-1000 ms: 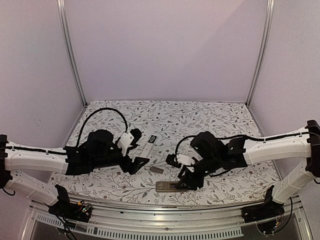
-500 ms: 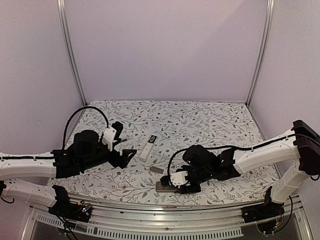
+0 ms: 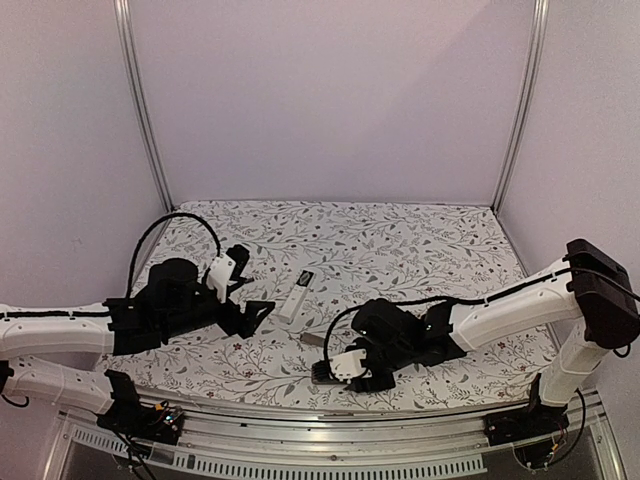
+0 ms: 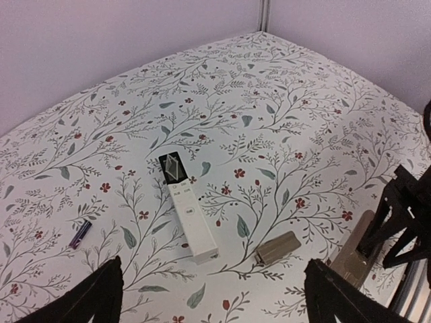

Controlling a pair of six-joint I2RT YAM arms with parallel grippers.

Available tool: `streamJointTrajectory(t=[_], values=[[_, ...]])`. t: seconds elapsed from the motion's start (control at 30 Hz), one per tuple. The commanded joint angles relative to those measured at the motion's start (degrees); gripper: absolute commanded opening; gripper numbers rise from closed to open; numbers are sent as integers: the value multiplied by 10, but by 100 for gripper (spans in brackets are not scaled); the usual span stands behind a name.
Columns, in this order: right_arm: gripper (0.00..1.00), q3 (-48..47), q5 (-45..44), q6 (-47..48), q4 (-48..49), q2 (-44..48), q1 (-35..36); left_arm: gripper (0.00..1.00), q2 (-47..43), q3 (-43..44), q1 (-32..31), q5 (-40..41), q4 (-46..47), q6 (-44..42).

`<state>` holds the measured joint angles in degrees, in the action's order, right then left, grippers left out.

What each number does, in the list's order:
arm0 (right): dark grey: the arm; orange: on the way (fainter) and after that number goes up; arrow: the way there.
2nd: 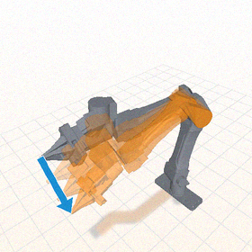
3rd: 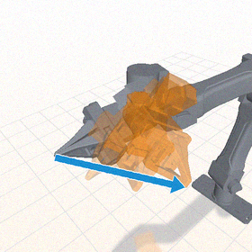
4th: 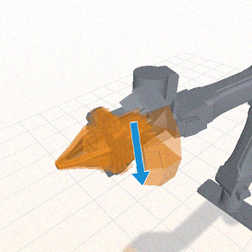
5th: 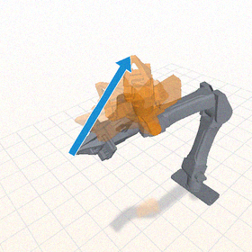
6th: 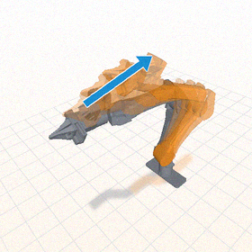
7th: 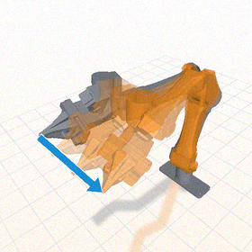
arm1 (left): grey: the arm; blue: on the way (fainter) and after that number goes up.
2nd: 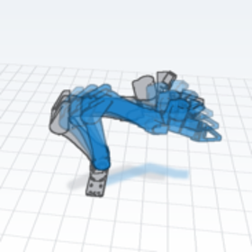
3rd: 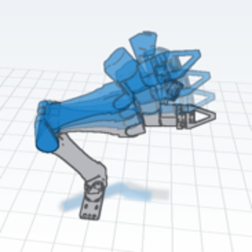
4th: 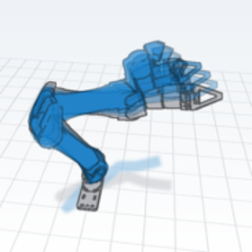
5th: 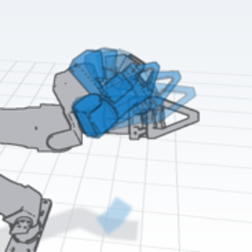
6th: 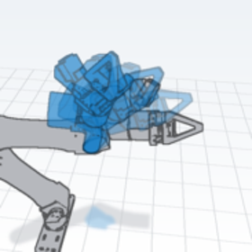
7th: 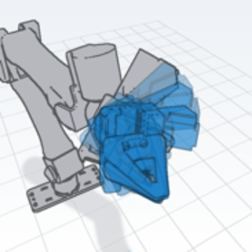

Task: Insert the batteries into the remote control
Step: Adjust the battery in the battery compartment.

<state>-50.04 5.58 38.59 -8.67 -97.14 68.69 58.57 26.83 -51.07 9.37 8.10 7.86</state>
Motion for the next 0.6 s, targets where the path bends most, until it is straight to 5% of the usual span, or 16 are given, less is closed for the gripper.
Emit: streamJointTrajectory(t=[0.0, 0.57], values=[[46, 2, -16, -6, -21, 1, 3, 93, 2, -7, 9, -15, 12, -9], [40, 6, -27, -13, -19, -19, 4, 94, 17, -2, 9, -28, 13, -14]])
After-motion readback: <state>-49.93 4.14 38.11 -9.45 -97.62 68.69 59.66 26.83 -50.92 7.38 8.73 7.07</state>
